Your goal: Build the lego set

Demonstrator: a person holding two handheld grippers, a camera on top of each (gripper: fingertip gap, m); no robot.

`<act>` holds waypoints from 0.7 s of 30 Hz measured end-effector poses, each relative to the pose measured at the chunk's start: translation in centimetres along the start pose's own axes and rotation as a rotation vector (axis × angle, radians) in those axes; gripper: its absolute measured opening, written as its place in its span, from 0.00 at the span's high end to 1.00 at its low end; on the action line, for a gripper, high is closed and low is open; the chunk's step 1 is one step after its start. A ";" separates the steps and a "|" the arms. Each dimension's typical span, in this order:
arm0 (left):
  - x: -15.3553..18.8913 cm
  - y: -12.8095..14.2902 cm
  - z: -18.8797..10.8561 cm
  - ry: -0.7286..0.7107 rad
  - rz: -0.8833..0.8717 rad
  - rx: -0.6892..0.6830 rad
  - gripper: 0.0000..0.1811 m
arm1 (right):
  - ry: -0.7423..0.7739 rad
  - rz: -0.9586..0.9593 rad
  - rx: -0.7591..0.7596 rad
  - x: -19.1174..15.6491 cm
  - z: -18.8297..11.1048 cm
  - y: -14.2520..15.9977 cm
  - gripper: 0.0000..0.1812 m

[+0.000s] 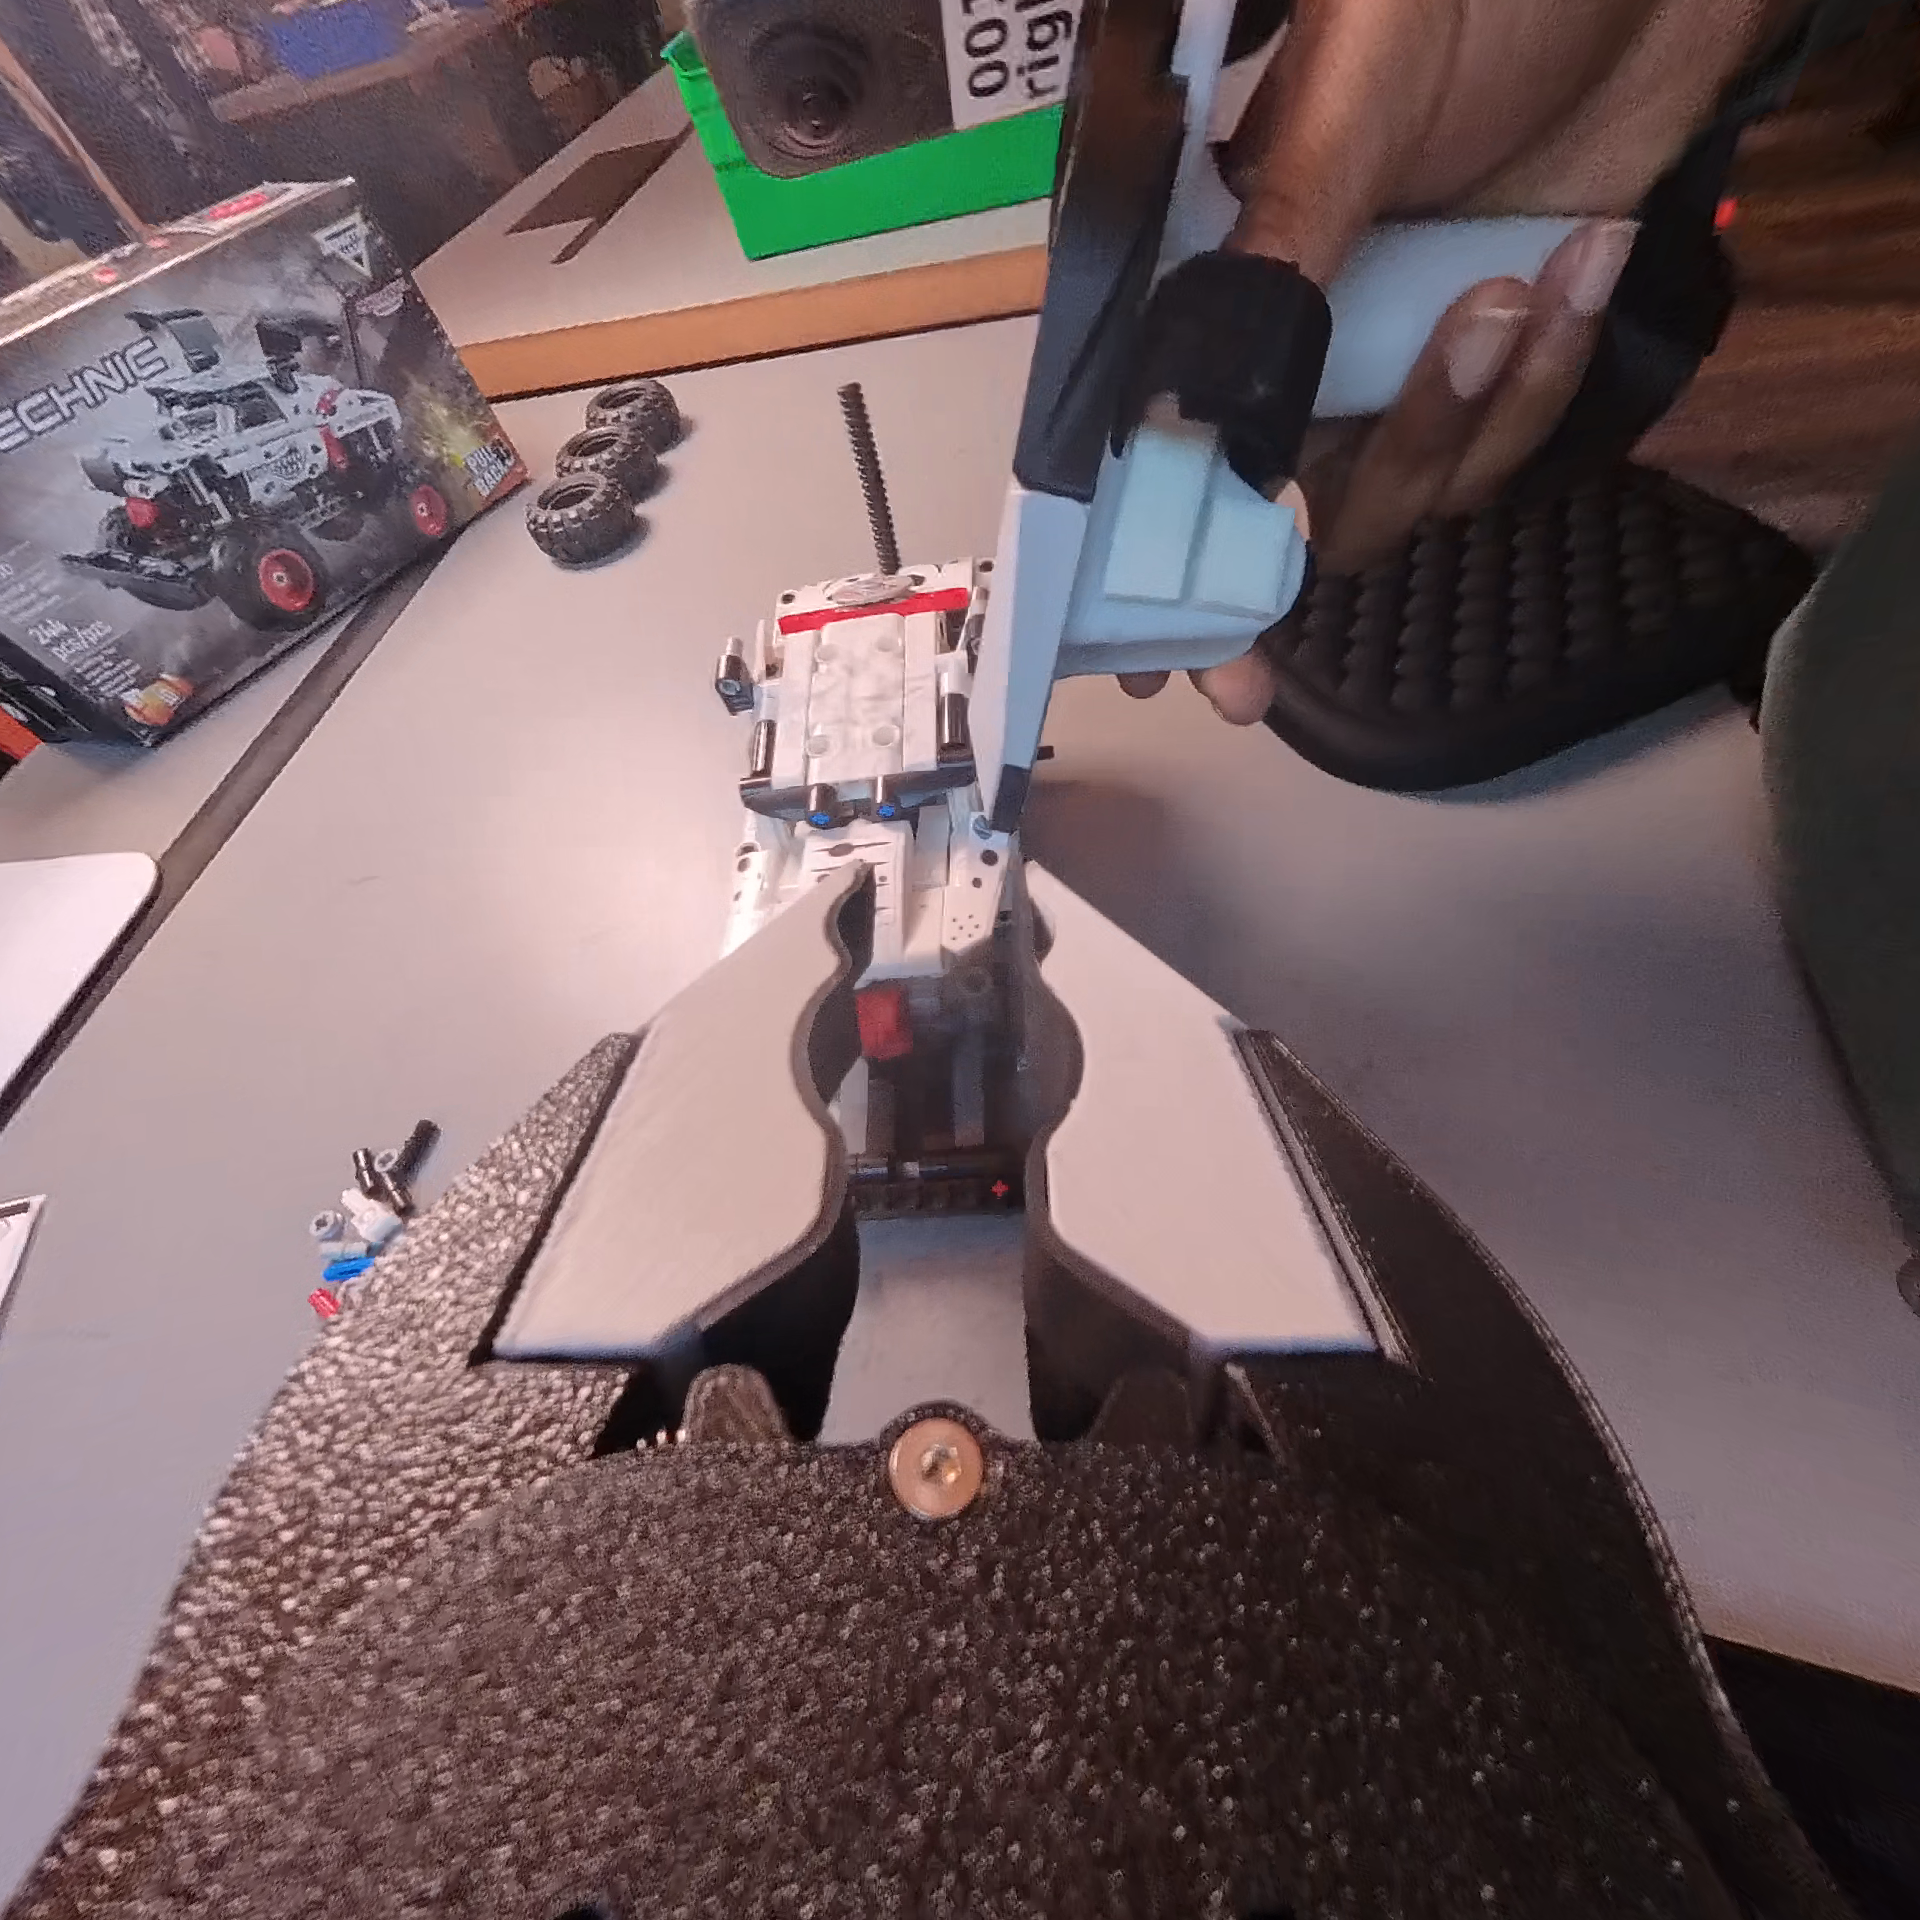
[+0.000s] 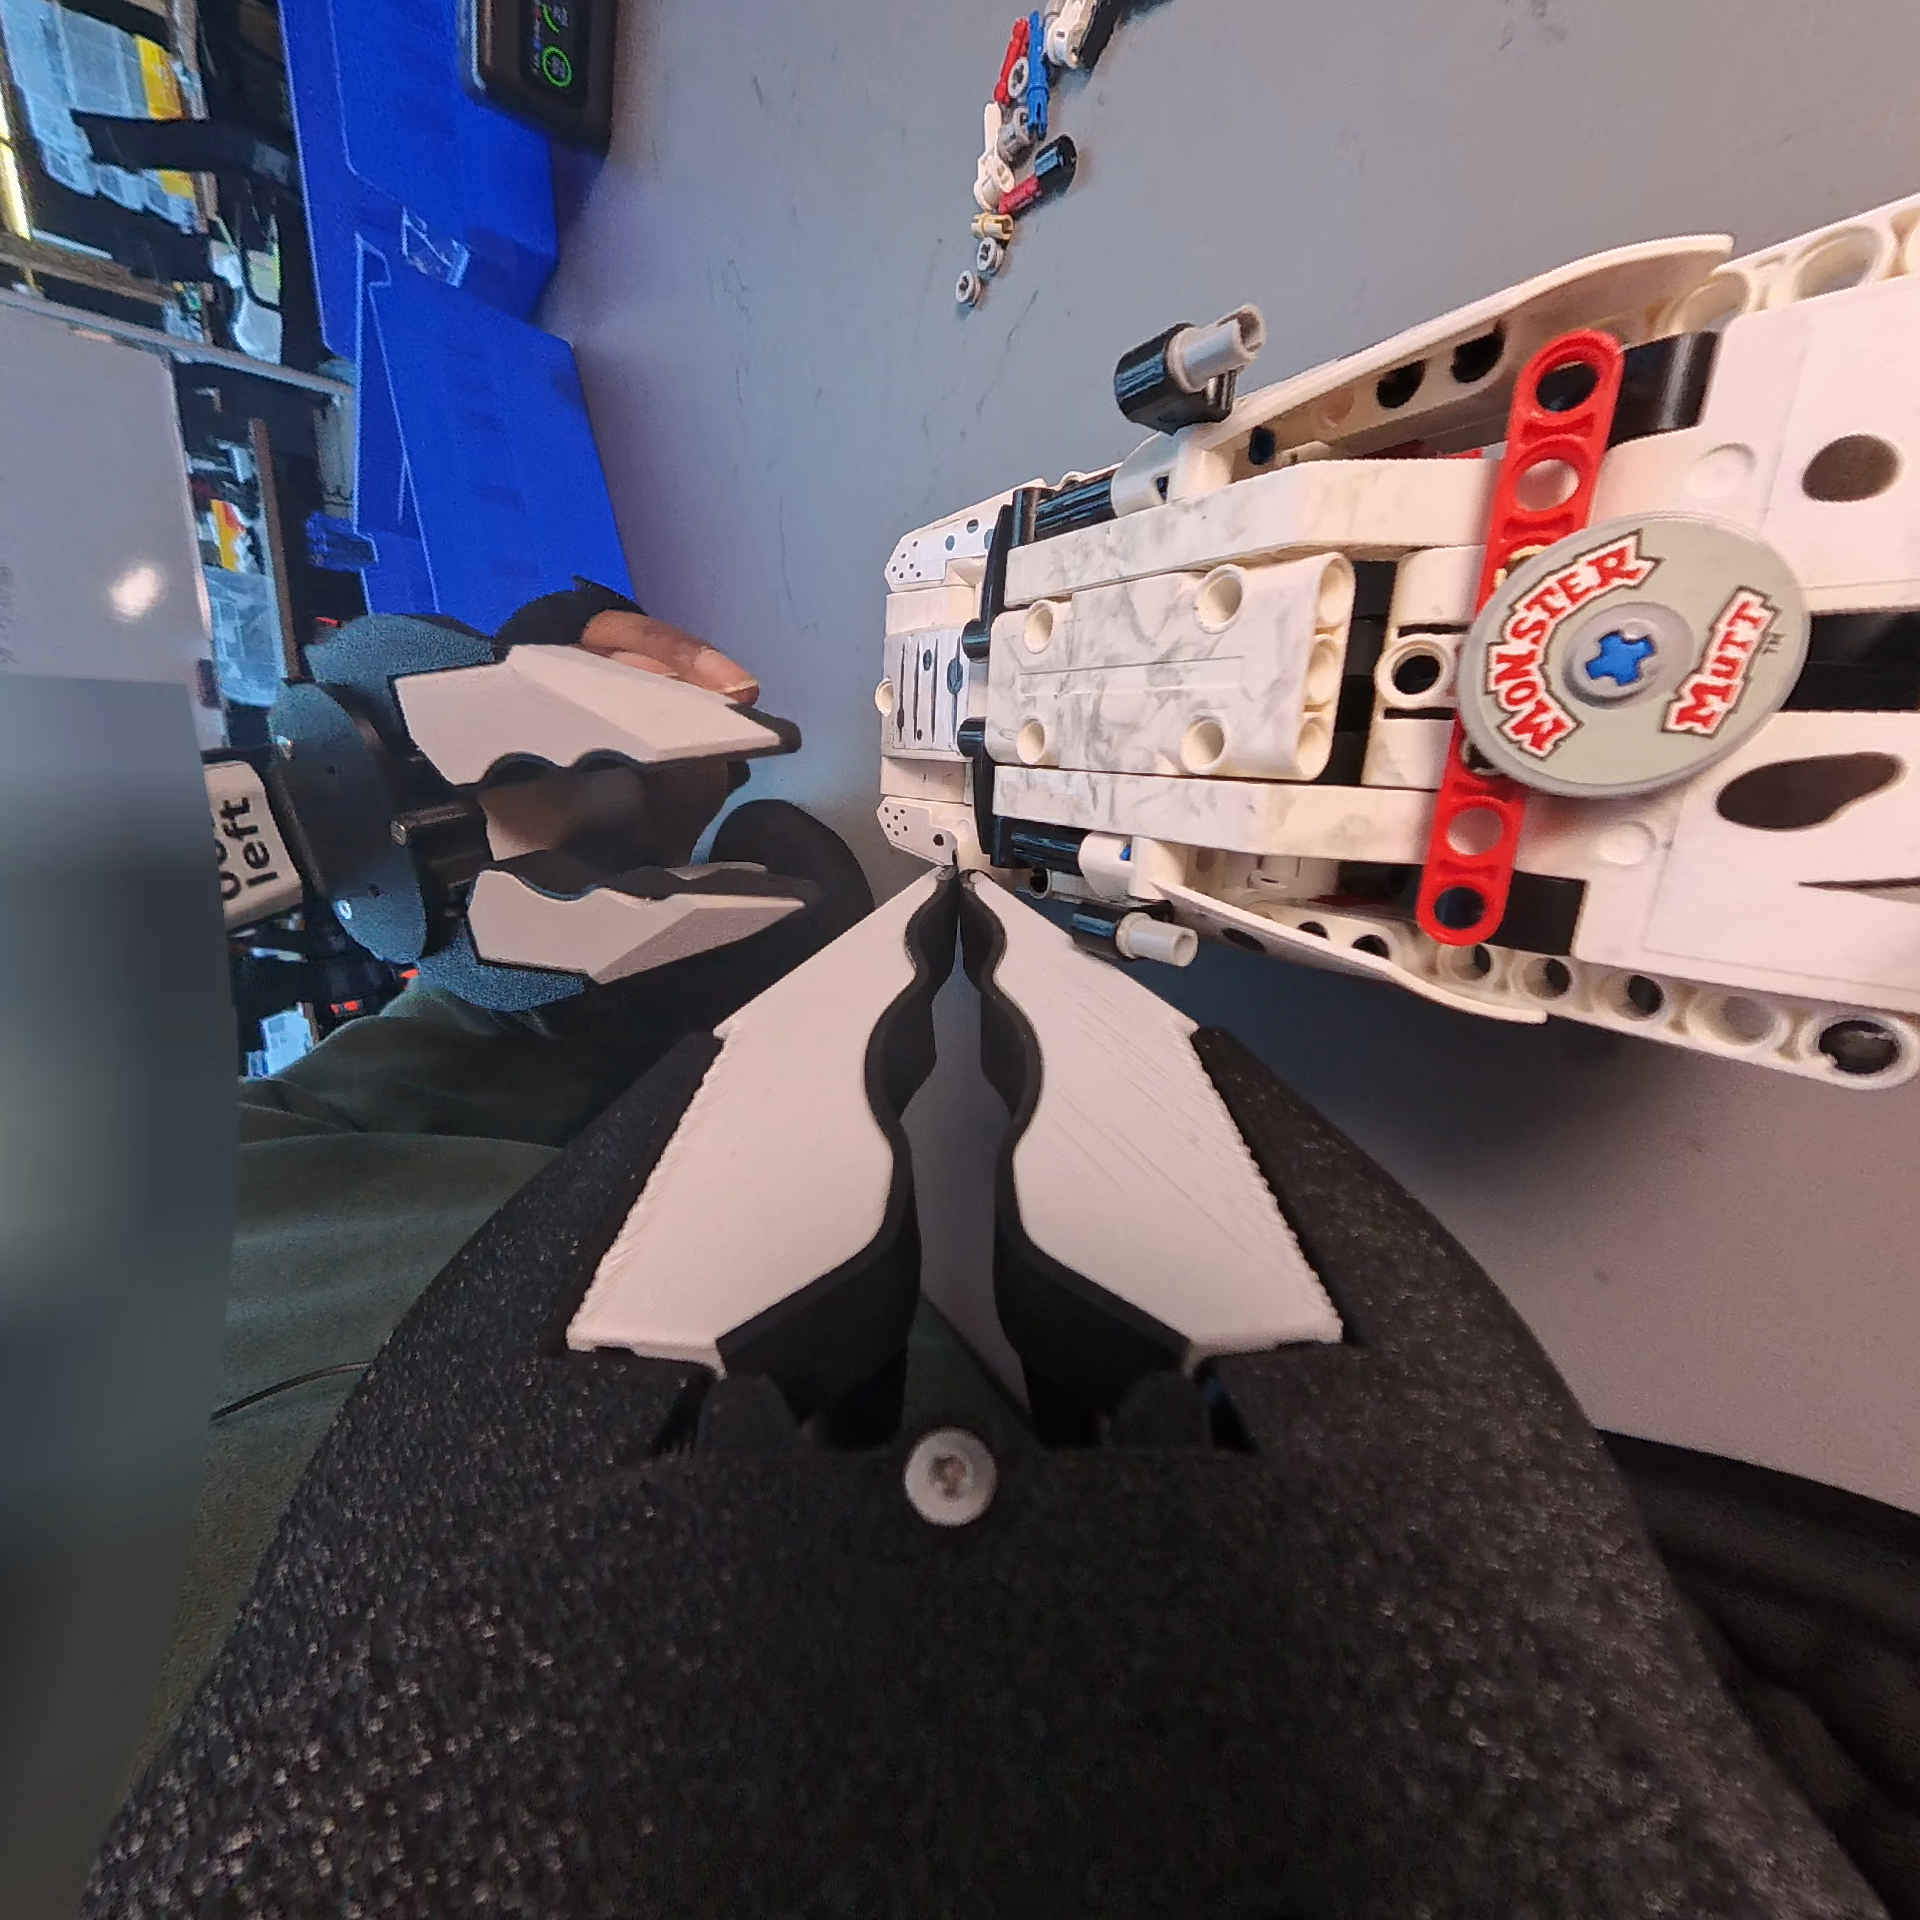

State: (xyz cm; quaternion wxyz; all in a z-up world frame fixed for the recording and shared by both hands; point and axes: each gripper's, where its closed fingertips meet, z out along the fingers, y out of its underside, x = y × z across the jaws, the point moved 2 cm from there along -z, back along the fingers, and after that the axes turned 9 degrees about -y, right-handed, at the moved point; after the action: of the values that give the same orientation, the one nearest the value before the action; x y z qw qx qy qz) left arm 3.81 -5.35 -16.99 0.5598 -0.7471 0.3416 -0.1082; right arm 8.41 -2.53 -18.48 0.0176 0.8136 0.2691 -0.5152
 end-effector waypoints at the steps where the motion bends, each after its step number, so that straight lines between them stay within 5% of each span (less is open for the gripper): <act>1: 0.0 0.0 0.0 0.004 -0.001 0.004 0.87 | -0.001 0.001 0.001 0.0 0.0 0.0 1.00; 21: 1.6 1.8 1.1 -0.010 0.211 -0.087 0.89 | 0.000 0.002 0.006 0.1 0.1 0.0 0.99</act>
State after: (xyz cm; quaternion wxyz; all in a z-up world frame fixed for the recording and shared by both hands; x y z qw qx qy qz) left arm 4.86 -5.82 -19.38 0.5368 -0.7312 0.4198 -0.0301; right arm 8.41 -2.49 -18.63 0.0159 0.8139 0.2667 -0.5160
